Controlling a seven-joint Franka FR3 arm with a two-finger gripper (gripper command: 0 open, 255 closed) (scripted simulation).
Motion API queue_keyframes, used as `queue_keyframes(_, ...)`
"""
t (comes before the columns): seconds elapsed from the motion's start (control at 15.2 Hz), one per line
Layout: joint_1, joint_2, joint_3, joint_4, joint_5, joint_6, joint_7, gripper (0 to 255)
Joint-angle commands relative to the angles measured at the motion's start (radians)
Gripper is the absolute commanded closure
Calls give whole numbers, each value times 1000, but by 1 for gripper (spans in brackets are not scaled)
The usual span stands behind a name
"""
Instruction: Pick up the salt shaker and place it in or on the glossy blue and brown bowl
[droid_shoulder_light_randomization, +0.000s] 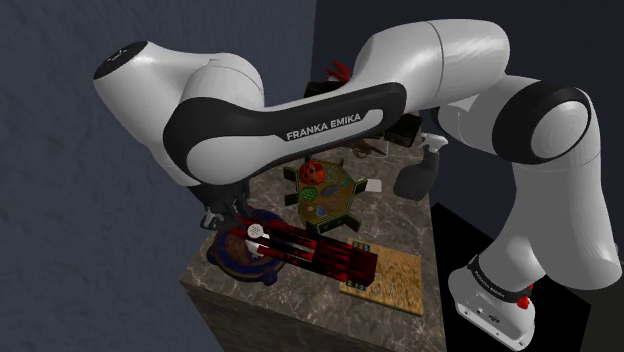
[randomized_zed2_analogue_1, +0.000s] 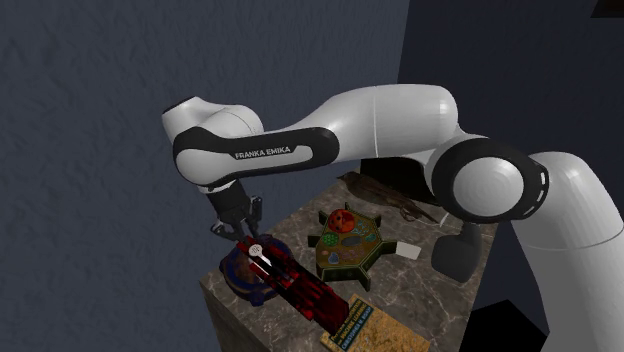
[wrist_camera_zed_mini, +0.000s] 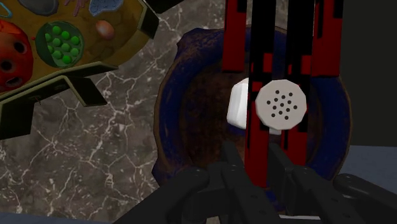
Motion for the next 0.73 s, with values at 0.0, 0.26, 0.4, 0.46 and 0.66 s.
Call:
queue_keyframes(0.0, 0, 0, 0, 0, 0, 0, 0, 255)
queue_keyframes(0.26, 0, 0, 0, 0, 0, 0, 0, 0)
queue_keyframes(0.4, 0, 0, 0, 0, 0, 0, 0, 0)
queue_keyframes(0.46, 18, 17, -2, 62, -5, -43, -5, 0)
queue_keyframes(0.66, 90, 92, -18, 290, -29, -185, -28, 0)
